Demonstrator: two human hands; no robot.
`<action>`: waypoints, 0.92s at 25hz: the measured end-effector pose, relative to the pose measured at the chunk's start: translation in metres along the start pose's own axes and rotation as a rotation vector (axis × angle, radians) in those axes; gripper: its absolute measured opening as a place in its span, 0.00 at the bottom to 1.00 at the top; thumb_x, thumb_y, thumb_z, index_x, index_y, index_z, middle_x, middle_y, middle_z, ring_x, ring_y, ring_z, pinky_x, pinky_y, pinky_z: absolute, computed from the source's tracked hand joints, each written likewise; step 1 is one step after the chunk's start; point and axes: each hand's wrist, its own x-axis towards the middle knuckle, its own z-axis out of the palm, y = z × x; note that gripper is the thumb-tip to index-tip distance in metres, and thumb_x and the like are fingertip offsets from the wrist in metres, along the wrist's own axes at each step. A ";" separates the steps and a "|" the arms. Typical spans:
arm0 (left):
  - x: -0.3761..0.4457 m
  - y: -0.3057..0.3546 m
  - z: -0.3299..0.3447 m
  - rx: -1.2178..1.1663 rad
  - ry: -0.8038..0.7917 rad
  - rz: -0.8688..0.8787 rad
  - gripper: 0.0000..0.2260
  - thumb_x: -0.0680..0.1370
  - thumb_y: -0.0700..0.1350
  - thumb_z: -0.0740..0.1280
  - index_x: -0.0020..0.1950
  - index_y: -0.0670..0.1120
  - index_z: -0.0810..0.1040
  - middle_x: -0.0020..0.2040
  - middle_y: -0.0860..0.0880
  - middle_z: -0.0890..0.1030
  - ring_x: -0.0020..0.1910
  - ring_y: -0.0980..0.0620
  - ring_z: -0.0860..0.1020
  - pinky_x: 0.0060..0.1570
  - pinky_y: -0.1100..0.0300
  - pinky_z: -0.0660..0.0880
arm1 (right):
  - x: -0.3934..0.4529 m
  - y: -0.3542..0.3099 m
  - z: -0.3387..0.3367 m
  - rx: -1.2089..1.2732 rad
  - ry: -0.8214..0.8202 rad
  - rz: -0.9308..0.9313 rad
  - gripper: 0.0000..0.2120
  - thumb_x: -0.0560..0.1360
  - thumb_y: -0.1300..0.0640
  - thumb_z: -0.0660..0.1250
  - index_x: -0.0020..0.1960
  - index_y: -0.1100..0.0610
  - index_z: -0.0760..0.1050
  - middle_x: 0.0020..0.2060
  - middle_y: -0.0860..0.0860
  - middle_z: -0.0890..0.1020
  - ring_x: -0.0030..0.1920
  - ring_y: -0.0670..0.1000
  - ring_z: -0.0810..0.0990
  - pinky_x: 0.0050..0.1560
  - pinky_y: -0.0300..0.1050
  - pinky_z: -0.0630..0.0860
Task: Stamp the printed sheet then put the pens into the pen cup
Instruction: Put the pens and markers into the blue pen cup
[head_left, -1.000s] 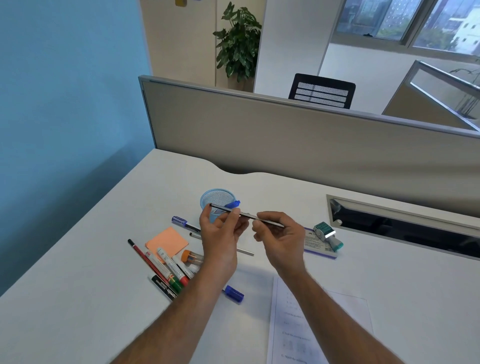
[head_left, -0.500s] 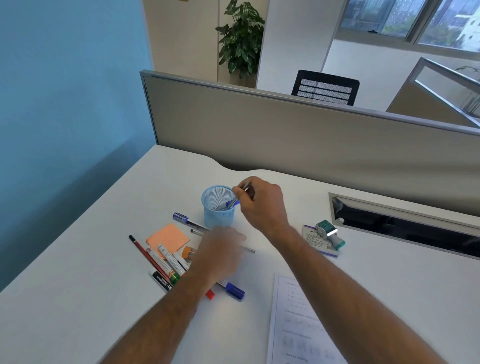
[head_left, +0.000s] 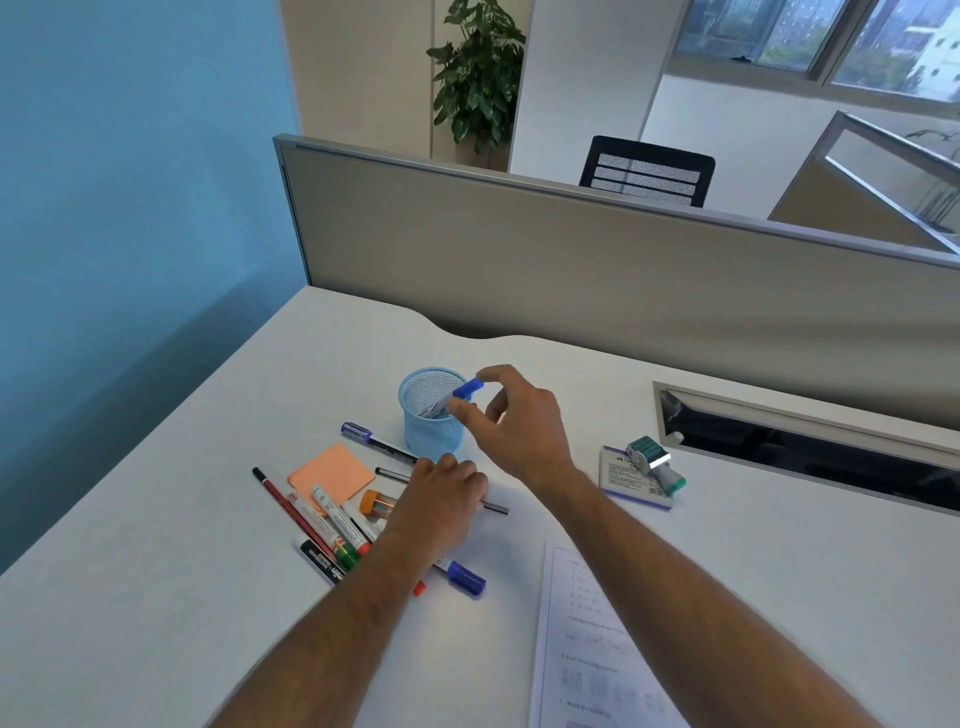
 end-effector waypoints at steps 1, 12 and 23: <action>-0.001 0.002 -0.002 -0.027 0.041 0.015 0.08 0.76 0.40 0.67 0.53 0.50 0.75 0.50 0.51 0.77 0.52 0.49 0.72 0.51 0.52 0.67 | -0.004 0.002 -0.004 0.040 0.059 0.008 0.21 0.70 0.34 0.67 0.55 0.46 0.76 0.29 0.43 0.79 0.32 0.43 0.78 0.34 0.41 0.76; -0.007 0.033 -0.044 -0.700 0.671 -0.114 0.05 0.78 0.41 0.66 0.53 0.44 0.76 0.48 0.48 0.80 0.47 0.52 0.76 0.45 0.53 0.77 | -0.063 0.011 -0.015 0.530 0.168 0.032 0.07 0.73 0.62 0.73 0.49 0.52 0.82 0.41 0.44 0.86 0.43 0.50 0.85 0.44 0.51 0.84; -0.022 -0.074 -0.034 -0.409 0.573 -0.494 0.11 0.72 0.38 0.67 0.54 0.47 0.78 0.51 0.48 0.81 0.50 0.44 0.76 0.49 0.47 0.73 | -0.031 -0.035 -0.029 0.356 0.290 -0.378 0.08 0.75 0.65 0.70 0.54 0.59 0.81 0.46 0.51 0.86 0.44 0.49 0.84 0.46 0.47 0.82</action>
